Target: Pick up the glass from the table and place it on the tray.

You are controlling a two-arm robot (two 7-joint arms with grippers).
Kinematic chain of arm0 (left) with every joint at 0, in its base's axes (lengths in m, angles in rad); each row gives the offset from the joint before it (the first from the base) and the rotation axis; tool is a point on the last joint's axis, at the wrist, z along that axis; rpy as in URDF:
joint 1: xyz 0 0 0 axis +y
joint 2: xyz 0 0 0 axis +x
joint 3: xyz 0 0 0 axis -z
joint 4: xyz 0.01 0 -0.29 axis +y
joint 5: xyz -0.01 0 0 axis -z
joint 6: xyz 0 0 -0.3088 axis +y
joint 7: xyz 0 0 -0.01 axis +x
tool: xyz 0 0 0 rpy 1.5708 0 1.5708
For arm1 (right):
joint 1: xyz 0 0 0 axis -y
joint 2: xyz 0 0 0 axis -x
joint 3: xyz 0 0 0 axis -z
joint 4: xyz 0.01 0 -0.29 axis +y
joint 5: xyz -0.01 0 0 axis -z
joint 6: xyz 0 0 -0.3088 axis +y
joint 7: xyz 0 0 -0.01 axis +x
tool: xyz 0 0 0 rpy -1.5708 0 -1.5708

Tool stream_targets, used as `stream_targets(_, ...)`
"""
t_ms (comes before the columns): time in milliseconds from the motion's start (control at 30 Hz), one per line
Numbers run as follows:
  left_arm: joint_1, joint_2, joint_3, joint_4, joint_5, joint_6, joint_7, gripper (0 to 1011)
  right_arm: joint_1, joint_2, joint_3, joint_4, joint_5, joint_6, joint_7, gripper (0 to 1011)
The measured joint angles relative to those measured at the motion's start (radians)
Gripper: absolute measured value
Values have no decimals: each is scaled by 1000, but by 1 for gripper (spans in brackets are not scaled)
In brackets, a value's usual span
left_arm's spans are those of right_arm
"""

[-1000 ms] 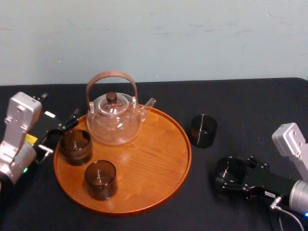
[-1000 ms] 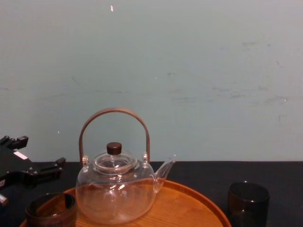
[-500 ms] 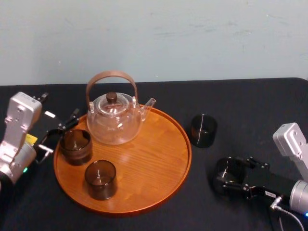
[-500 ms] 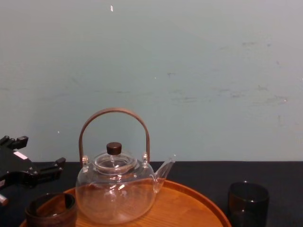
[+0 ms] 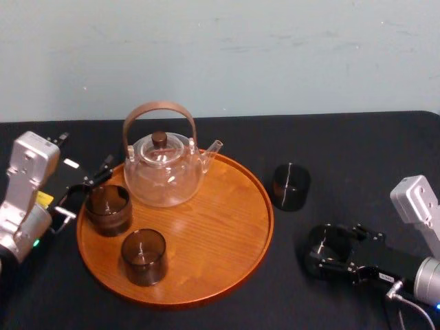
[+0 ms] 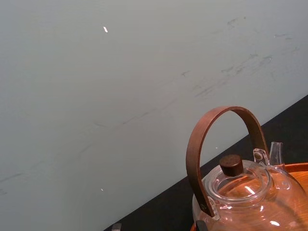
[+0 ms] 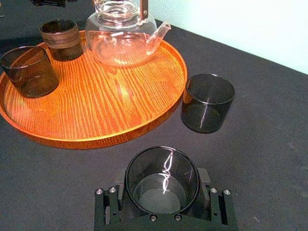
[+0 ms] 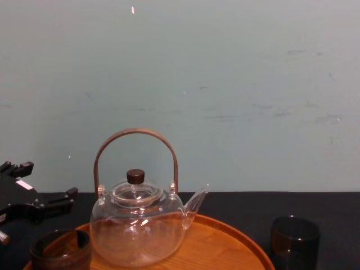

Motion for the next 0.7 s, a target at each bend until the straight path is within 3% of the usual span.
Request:
stream_targets(367,0,0,0,0,0,0,0,1001,29,13,7,6,23,-50,42,892)
stream_targets(700,0,0,0,0,0,0,0,1001,120,19,-24,19,37,-89,94,892)
